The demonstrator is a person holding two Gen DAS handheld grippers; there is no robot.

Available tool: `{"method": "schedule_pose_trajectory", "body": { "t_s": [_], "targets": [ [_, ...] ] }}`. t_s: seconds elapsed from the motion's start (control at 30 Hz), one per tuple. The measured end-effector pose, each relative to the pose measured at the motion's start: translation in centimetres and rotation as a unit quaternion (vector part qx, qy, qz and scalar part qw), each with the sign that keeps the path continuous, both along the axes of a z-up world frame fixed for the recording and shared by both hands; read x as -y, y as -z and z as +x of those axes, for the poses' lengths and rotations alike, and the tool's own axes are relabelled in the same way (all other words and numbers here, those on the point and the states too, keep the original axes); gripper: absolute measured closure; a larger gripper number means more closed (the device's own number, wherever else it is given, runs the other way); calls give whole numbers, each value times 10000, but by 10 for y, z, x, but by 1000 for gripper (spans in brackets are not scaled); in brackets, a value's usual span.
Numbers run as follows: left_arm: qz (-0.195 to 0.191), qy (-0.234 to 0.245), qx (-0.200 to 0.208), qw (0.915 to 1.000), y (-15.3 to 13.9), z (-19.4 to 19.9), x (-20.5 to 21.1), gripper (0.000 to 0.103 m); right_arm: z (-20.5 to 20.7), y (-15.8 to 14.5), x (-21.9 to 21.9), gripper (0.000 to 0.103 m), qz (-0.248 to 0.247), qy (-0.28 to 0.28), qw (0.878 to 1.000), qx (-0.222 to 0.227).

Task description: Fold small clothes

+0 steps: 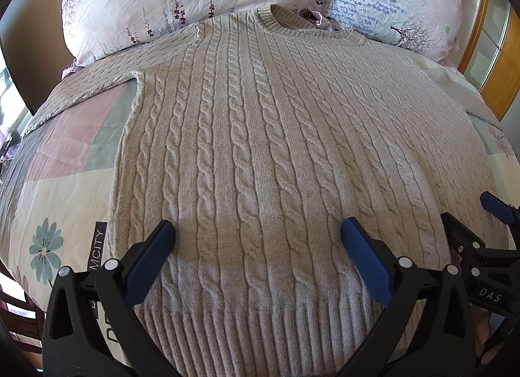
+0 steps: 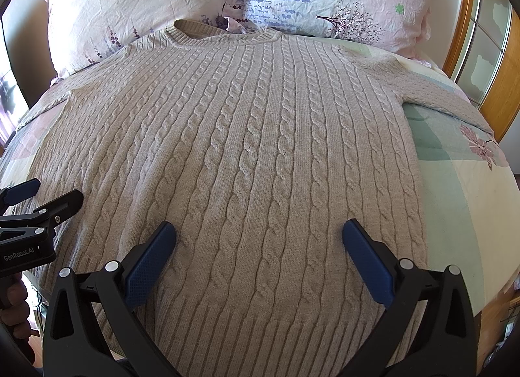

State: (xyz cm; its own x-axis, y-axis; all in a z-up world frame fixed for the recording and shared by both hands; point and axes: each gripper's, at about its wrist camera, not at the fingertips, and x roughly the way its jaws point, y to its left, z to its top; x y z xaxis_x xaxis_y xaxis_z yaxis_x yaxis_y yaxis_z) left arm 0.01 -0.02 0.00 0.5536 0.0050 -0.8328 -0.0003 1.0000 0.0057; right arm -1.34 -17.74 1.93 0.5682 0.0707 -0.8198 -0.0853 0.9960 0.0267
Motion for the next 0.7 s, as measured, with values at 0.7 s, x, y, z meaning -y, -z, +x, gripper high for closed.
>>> {"method": "schedule_pose_trajectory", "body": {
  "t_s": [0.7],
  "targets": [
    [-24, 27, -466, 9989, -3, 15, -1, 2, 101, -39, 221, 3, 1491, 2272, 9621, 211]
  ]
}}
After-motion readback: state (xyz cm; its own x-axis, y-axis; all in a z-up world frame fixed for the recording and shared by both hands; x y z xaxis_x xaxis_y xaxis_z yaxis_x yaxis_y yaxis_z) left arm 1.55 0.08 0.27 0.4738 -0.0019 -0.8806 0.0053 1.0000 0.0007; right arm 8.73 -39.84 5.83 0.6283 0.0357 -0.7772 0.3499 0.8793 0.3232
